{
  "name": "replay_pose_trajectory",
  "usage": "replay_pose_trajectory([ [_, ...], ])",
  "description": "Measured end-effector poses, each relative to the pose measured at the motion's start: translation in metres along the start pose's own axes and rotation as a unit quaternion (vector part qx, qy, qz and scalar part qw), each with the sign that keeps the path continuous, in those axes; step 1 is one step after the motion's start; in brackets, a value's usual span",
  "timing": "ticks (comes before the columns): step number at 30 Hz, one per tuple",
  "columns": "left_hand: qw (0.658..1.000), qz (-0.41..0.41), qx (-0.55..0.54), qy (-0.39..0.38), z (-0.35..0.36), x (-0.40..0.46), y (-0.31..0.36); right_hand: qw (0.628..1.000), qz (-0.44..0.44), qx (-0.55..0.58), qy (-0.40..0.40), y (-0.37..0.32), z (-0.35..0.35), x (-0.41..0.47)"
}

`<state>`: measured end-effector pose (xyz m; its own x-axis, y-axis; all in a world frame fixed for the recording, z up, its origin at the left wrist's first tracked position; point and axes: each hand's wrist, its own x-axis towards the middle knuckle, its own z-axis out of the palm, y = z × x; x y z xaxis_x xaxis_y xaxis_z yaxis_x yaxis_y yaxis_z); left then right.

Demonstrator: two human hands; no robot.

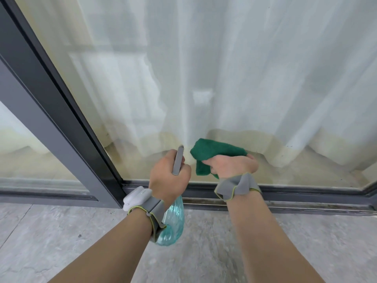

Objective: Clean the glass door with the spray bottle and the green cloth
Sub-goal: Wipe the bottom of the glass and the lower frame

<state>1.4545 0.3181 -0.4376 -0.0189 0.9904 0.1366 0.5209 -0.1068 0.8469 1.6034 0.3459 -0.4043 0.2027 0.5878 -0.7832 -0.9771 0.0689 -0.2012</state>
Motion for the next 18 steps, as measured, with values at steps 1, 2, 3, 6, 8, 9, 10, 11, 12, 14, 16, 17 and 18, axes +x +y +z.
replay_pose_trajectory([
  [1, 1.0, -0.007, -0.004, 0.001, 0.001, 0.001, -0.001, 1.0, -0.008, 0.0, -0.004, -0.004, 0.001, -0.011],
  [2, 1.0, -0.016, -0.011, 0.002, 0.002, 0.002, -0.001, 0.998, -0.045, -0.033, -0.009, -0.007, -0.003, -0.011],
  [3, 1.0, -0.021, -0.01, 0.0, 0.004, 0.002, -0.002, 0.995, -0.074, -0.068, -0.015, -0.008, -0.004, -0.016],
  [6, 1.0, -0.007, 0.012, -0.016, 0.005, -0.001, -0.005, 0.992, -0.078, -0.091, -0.028, -0.008, -0.009, -0.01],
  [8, 1.0, 0.002, 0.016, -0.021, 0.004, -0.003, -0.007, 0.992, -0.061, -0.101, -0.036, -0.009, -0.008, -0.007],
  [9, 1.0, 0.004, 0.016, -0.021, 0.003, -0.003, -0.008, 0.99, -0.082, -0.112, -0.028, -0.006, -0.007, -0.007],
  [10, 1.0, 0.003, 0.018, -0.021, 0.003, -0.002, -0.009, 0.988, -0.096, -0.113, -0.038, -0.001, -0.005, -0.012],
  [11, 1.0, 0.003, 0.017, -0.021, 0.003, -0.002, -0.01, 0.988, -0.107, -0.104, -0.045, 0.005, -0.004, -0.016],
  [12, 1.0, 0.001, 0.017, -0.019, 0.004, -0.001, -0.009, 0.987, -0.121, -0.094, -0.048, 0.01, -0.009, -0.014],
  [14, 1.0, -0.004, 0.019, -0.014, 0.006, 0.001, -0.009, 0.976, -0.201, -0.087, -0.013, 0.025, -0.022, -0.008],
  [16, 1.0, -0.01, 0.01, -0.014, 0.009, 0.001, -0.008, 0.972, -0.228, -0.053, 0.019, 0.029, -0.022, -0.009],
  [17, 1.0, -0.012, 0.006, -0.017, 0.012, 0.0, -0.008, 0.964, -0.253, -0.082, 0.021, 0.028, -0.022, -0.009],
  [18, 1.0, -0.018, 0.004, -0.019, 0.013, -0.001, -0.008, 0.955, -0.272, -0.116, 0.019, 0.027, -0.024, -0.006],
])
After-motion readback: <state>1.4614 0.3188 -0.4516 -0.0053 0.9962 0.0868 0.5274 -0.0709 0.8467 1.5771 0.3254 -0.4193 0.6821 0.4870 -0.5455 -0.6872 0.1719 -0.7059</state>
